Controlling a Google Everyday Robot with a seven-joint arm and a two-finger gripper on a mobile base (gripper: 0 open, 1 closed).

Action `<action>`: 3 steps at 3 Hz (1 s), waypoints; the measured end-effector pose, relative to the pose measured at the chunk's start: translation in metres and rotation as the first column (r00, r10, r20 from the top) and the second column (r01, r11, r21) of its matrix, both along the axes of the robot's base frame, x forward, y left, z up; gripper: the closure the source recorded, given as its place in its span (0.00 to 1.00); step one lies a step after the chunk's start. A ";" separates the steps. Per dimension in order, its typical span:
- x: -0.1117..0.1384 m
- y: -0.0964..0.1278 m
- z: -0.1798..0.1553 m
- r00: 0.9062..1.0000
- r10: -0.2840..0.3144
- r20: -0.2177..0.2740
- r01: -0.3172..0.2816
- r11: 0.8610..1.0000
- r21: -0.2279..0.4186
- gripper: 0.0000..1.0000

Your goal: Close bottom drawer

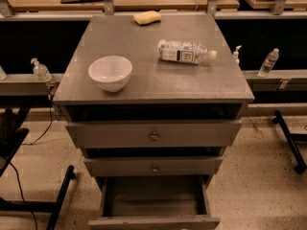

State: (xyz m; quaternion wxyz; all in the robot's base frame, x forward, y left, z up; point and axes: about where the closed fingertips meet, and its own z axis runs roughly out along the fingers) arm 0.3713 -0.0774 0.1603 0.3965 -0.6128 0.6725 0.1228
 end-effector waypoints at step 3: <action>0.040 -0.023 -0.045 0.992 -0.122 -0.012 0.122 0.992 -0.007 1.00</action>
Offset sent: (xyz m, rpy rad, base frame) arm 0.0439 -0.0320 -0.0476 -0.0318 0.0036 -0.1738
